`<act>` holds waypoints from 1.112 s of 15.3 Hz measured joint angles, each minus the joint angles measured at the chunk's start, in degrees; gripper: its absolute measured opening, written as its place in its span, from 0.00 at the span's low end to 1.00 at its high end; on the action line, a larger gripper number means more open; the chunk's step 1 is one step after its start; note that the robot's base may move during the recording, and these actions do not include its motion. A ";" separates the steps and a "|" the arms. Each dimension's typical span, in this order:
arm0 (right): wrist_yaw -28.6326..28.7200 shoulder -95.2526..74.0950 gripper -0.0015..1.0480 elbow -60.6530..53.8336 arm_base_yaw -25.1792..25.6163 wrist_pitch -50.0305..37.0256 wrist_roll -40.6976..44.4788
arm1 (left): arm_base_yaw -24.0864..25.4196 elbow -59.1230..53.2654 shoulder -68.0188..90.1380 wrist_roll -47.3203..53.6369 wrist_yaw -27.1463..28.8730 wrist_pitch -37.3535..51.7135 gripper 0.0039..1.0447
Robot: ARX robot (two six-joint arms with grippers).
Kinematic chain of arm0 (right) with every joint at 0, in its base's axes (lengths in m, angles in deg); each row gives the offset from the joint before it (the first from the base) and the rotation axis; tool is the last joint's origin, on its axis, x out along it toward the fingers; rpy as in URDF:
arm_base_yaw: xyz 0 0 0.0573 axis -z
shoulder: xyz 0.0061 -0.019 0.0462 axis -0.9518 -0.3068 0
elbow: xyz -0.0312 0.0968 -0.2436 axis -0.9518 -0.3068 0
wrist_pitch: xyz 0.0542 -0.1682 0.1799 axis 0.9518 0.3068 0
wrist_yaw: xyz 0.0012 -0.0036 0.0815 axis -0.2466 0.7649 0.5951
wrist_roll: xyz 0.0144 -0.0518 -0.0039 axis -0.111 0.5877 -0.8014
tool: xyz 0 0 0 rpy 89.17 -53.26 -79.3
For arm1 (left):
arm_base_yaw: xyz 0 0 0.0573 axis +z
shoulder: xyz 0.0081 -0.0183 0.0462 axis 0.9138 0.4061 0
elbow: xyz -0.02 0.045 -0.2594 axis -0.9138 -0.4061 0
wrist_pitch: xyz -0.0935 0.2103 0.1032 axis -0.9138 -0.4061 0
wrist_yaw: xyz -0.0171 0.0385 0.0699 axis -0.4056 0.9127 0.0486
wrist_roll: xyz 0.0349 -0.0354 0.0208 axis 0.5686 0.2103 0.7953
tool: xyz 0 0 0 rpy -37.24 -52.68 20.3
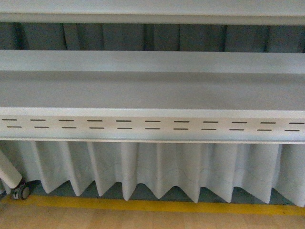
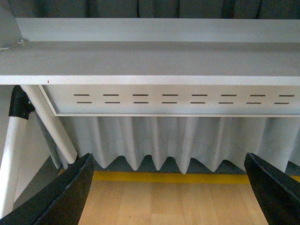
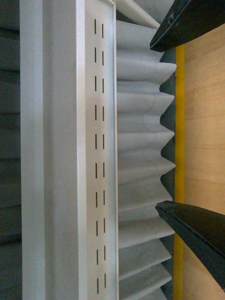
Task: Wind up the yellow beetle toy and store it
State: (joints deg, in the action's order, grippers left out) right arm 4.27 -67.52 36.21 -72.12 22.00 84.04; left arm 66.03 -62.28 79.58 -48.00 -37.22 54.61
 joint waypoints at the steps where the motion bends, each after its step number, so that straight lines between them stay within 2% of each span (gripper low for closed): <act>1: -0.02 0.00 0.94 0.00 0.00 -0.02 0.00 | 0.00 0.00 0.00 0.00 0.02 0.02 0.94; 17: 0.00 0.00 0.94 0.00 0.00 -0.02 0.00 | 0.00 0.00 0.00 0.00 0.02 0.04 0.94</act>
State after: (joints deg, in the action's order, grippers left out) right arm 4.27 -67.52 36.21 -72.12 21.98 84.04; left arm 66.03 -62.28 79.58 -48.00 -37.19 54.65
